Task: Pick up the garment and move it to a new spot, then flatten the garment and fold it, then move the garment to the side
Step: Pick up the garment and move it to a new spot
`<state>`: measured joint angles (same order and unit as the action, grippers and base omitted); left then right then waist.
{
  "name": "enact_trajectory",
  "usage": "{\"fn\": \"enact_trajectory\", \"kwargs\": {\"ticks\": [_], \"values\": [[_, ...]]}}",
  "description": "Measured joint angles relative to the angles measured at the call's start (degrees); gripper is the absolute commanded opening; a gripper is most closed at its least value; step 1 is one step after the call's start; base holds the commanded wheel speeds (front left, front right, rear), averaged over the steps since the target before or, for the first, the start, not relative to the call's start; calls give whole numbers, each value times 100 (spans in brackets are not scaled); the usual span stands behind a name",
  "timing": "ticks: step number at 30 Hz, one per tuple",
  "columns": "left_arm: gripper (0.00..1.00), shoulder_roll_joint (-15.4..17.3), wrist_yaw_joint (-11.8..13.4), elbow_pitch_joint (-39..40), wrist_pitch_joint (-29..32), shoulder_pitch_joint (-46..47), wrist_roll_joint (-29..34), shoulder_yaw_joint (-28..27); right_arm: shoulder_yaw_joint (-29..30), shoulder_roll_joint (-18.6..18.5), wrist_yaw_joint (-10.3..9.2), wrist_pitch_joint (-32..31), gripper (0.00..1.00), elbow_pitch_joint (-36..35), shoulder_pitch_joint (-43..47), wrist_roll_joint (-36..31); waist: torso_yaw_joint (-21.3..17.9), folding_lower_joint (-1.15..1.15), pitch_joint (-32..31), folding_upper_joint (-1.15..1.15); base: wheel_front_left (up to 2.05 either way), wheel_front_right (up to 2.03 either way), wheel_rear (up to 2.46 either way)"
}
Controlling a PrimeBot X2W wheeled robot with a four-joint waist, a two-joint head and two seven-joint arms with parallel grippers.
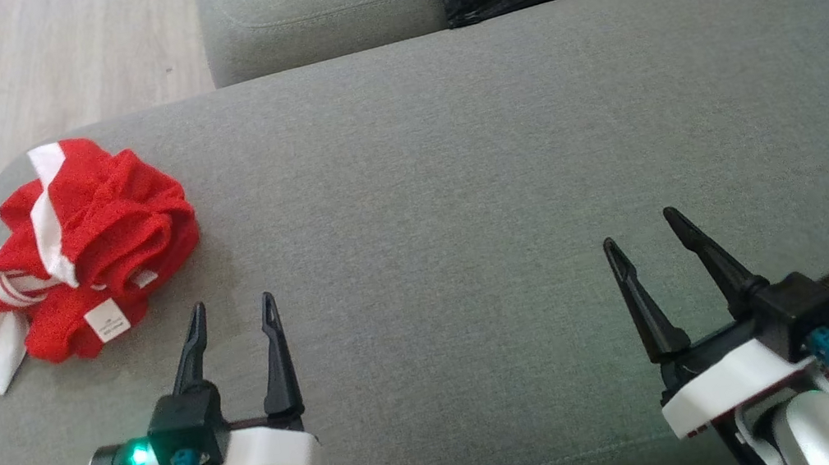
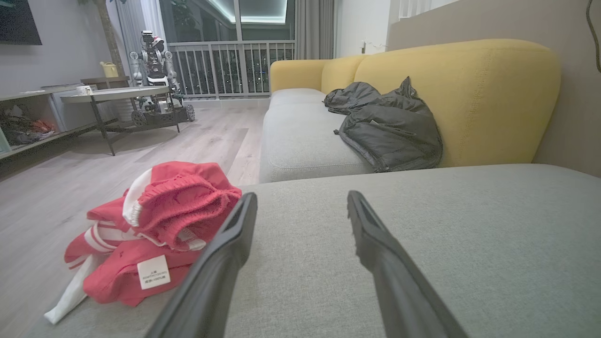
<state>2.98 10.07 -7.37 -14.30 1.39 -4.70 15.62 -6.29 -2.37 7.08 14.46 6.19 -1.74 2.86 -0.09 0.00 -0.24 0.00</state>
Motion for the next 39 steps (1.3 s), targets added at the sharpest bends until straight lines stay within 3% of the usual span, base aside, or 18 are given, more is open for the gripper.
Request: {"fn": "enact_trajectory", "kwargs": {"ticks": [8, 20, 32, 37, 39], "values": [[100, -10, 56, 34, 0, 0, -101, -29, -56, -7, 0, 0, 100, -2, 1, -2, 360, 0, 12, 0, 0, 0, 0], [100, -11, 261, 58, 0, 10, -211, 63, -70, -9, 0, 0, 100, -5, 4, -56, 1240, 0, 107, 0, 0, 0, 0], [100, -11, 253, 300, 0, -8, -270, 19, -87, -8, 0, 0, 100, -7, 1, -85, 1980, 0, 247, 0, 0, 0, 0], [100, -11, 241, 343, 0, -5, -296, -30, -113, -9, 0, 0, 100, -10, -3, -88, 2066, 0, 374, 0, 0, 0, 0], [100, -12, 96, 341, 0, 61, -259, -110, -142, -9, 0, 0, 100, -11, -18, -116, 2049, 0, 445, 0, 0, 0, 0]]}}
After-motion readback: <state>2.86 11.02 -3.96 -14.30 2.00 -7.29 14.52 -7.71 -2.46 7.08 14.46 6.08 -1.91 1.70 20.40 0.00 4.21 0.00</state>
